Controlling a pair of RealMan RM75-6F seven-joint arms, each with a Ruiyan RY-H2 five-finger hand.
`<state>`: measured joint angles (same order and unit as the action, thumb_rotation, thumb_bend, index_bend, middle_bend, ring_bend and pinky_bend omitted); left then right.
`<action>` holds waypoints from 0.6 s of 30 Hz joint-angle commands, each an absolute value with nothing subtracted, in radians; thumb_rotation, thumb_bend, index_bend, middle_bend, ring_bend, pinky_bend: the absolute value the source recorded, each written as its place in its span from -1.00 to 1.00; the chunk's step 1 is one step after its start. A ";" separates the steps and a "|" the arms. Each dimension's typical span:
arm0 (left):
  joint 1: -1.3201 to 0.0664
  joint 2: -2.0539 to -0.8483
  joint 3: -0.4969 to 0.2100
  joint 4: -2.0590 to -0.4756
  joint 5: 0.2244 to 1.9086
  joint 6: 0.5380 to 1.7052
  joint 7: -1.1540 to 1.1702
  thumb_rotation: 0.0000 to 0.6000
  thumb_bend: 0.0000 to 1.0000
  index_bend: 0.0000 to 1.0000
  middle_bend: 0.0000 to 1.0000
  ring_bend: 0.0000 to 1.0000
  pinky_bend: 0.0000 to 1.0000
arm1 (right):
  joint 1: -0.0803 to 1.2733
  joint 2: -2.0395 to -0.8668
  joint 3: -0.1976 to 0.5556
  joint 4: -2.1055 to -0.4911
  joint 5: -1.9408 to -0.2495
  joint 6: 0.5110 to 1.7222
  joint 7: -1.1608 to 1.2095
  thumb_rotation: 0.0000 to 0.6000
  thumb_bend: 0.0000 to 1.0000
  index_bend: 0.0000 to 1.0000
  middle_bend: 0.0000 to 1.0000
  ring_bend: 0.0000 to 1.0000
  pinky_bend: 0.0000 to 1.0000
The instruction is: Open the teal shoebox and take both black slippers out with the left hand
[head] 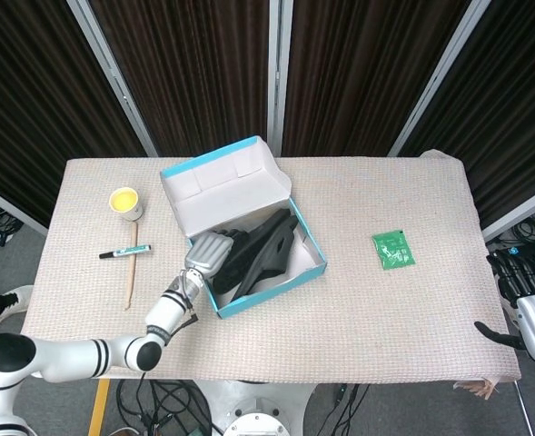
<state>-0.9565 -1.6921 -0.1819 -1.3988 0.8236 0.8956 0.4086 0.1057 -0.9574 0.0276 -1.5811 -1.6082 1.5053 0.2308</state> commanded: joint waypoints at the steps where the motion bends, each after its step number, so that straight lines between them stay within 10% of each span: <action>1: -0.960 -1.705 -0.172 -1.383 0.835 0.895 0.423 1.00 -0.49 -0.37 -0.35 -0.34 -0.16 | 0.106 -0.958 0.027 -1.581 -1.607 1.503 0.231 1.00 -0.97 -0.93 -0.96 -1.00 -1.00; 18: -0.916 -1.695 -0.200 -1.342 0.990 0.878 0.237 1.00 -0.04 0.26 0.39 0.38 0.59 | 0.098 -0.956 0.030 -1.581 -1.601 1.511 0.233 1.00 -0.97 -0.92 -0.96 -1.00 -1.00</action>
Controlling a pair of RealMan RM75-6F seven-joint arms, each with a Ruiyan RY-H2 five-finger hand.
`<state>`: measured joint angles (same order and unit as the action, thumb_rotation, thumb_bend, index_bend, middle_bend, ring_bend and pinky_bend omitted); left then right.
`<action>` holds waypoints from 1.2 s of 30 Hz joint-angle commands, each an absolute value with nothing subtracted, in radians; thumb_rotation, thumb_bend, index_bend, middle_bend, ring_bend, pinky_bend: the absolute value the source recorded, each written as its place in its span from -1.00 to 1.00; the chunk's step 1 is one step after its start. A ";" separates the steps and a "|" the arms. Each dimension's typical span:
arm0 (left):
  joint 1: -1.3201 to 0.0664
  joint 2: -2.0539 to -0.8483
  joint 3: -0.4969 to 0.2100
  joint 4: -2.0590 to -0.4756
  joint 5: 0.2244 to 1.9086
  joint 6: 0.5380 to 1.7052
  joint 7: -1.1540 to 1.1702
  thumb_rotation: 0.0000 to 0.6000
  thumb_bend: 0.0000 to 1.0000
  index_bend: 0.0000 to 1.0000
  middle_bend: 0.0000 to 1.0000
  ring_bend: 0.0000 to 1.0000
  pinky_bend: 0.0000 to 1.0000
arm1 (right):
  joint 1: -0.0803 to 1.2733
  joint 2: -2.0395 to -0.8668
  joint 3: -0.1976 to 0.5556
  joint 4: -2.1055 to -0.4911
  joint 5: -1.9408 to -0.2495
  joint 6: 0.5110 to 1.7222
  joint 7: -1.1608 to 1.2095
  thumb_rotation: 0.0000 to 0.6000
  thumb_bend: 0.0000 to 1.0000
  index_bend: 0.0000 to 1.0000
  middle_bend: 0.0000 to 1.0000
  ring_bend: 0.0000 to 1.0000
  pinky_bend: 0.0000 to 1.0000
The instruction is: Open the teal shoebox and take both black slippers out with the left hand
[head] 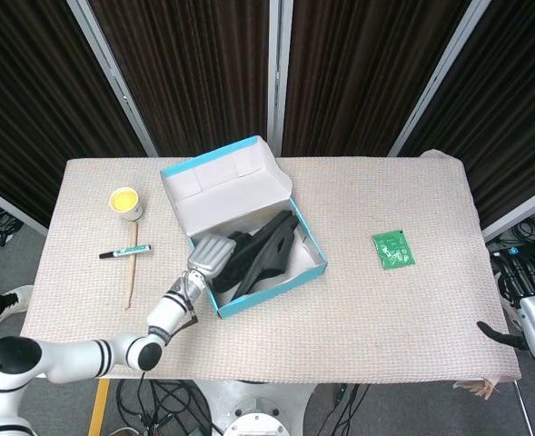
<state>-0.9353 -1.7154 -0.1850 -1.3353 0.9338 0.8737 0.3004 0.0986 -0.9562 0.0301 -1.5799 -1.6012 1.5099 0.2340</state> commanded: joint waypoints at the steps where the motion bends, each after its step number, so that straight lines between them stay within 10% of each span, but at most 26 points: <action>1: -0.912 -1.689 -0.202 -1.343 1.007 0.881 0.220 1.00 -0.03 0.28 0.41 0.40 0.60 | 0.097 -0.956 0.031 -1.581 -1.602 1.512 0.233 1.00 -0.97 -0.92 -0.96 -1.00 -1.00; 21: -0.863 -1.665 -0.216 -1.305 1.151 0.916 0.057 1.00 0.15 0.54 0.67 0.65 0.99 | 0.096 -0.951 0.035 -1.598 -1.608 1.519 0.223 1.00 -0.98 -0.92 -0.96 -1.00 -1.00; 36: -0.772 -1.515 -0.288 -1.450 1.304 1.170 -0.029 1.00 0.19 0.59 0.72 0.71 1.00 | 0.094 -0.950 0.037 -1.596 -1.617 1.529 0.224 1.00 -0.98 -0.92 -0.96 -1.00 -1.00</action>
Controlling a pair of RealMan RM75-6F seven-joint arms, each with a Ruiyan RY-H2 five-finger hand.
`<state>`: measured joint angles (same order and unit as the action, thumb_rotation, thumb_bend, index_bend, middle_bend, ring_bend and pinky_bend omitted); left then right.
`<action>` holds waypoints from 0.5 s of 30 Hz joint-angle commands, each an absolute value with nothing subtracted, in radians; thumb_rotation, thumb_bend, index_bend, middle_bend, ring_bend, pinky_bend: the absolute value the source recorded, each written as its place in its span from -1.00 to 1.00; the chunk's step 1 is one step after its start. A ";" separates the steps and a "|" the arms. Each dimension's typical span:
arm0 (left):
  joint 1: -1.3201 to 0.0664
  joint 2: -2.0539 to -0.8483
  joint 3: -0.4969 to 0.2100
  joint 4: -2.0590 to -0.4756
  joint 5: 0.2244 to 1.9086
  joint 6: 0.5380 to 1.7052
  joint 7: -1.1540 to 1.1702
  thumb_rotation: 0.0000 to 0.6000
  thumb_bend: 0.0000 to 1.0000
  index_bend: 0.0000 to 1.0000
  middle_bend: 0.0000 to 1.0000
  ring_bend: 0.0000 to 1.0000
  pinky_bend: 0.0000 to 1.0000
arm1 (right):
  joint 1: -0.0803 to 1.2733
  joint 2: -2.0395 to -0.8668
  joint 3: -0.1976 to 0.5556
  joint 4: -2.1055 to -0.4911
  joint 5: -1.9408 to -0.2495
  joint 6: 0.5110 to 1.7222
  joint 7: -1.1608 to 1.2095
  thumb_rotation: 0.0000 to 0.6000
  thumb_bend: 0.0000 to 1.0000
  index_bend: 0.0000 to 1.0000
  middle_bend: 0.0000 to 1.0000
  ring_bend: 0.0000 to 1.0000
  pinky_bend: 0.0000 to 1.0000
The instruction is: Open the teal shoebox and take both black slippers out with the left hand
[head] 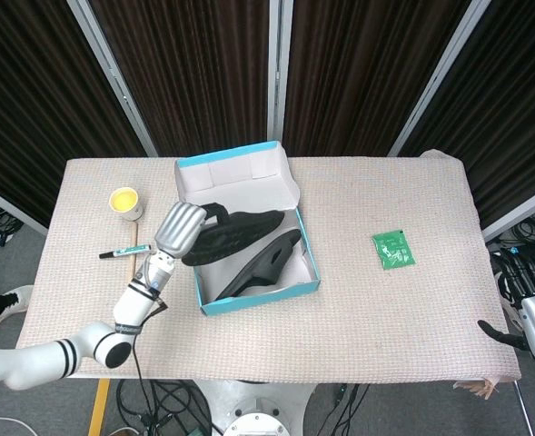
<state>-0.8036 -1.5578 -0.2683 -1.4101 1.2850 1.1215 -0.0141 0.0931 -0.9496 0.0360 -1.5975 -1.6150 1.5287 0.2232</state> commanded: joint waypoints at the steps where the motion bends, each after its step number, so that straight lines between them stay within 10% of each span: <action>1: -0.761 -1.500 -0.292 -1.462 1.306 1.187 -0.035 1.00 0.19 0.59 0.72 0.71 1.00 | 0.095 -0.950 0.037 -1.596 -1.618 1.529 0.225 1.00 -0.98 -0.92 -0.96 -1.00 -1.00; 15: -0.467 -1.270 -0.214 -1.616 1.323 1.436 -0.130 1.00 0.19 0.57 0.69 0.70 1.00 | 0.112 -0.952 0.040 -1.603 -1.630 1.515 0.218 1.00 -0.98 -0.92 -0.96 -1.00 -1.00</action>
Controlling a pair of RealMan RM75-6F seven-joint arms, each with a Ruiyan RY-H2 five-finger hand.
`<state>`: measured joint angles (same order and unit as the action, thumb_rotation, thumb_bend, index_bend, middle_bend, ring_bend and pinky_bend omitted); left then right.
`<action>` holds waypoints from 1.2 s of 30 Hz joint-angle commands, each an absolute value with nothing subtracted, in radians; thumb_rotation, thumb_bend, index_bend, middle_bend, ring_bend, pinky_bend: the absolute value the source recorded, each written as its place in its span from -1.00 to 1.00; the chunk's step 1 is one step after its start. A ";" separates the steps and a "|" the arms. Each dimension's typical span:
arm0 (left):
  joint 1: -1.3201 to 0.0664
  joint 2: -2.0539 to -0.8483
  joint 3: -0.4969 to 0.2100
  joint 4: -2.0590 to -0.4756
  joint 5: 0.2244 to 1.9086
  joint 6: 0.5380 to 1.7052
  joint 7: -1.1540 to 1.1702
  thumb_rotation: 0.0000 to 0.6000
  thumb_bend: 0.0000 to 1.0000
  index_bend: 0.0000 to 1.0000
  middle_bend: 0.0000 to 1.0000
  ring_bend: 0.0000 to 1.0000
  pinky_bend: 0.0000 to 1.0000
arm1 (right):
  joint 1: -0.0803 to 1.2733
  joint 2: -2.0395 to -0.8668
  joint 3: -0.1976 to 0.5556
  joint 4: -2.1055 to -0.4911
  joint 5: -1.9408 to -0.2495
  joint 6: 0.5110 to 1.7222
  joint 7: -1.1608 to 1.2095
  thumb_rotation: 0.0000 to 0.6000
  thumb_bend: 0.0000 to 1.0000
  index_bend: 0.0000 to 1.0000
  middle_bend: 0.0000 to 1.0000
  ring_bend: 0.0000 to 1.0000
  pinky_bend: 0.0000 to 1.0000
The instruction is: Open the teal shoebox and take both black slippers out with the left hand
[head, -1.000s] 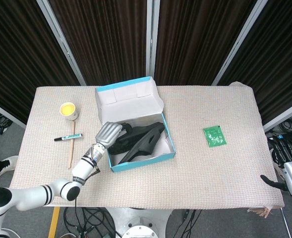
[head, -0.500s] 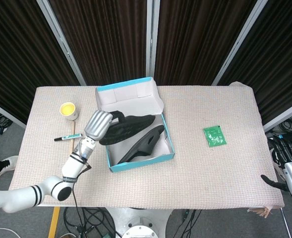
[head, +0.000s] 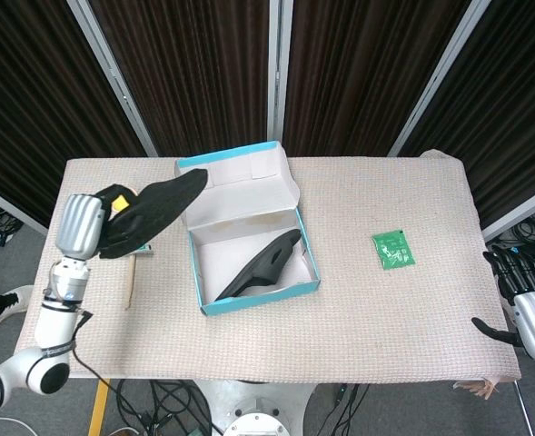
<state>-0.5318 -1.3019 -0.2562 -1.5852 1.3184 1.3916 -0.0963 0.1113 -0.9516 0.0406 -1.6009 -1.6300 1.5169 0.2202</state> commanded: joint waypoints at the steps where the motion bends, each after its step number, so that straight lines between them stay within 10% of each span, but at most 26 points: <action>1: -0.446 -1.264 -0.200 -1.623 1.330 1.450 -0.138 1.00 0.19 0.57 0.69 0.70 1.00 | 0.113 -0.952 0.040 -1.604 -1.629 1.513 0.216 1.00 -0.98 -0.92 -0.96 -1.00 -1.00; 19: -0.352 -1.382 -0.106 -1.540 1.328 1.380 -0.166 1.00 0.19 0.46 0.60 0.60 0.97 | 0.112 -0.943 0.037 -1.640 -1.630 1.513 0.178 1.00 -0.98 -0.92 -0.96 -1.00 -1.00; 26: -0.388 -1.326 -0.081 -1.614 1.304 1.215 -0.180 0.99 -0.43 -0.66 -0.57 -0.66 -0.44 | 0.107 -0.937 0.037 -1.644 -1.622 1.515 0.174 1.00 -0.98 -0.92 -0.96 -1.00 -1.00; 32: -0.382 -1.319 -0.096 -1.621 1.366 1.264 -0.186 0.20 -0.63 -0.83 -0.89 -1.00 -0.69 | 0.109 -0.938 0.039 -1.643 -1.616 1.510 0.174 1.00 -0.98 -0.92 -0.96 -1.00 -1.00; 36: -0.388 -1.301 -0.110 -1.631 1.405 1.284 -0.195 0.12 -0.68 -0.83 -0.90 -1.00 -0.71 | 0.112 -0.939 0.039 -1.642 -1.614 1.502 0.176 1.00 -0.98 -0.92 -0.96 -1.00 -1.00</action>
<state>-0.3853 -1.3079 -0.1035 -1.6269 1.3957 1.2763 -0.1896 0.1116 -0.9385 0.0389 -1.6421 -1.6144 1.5029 0.1758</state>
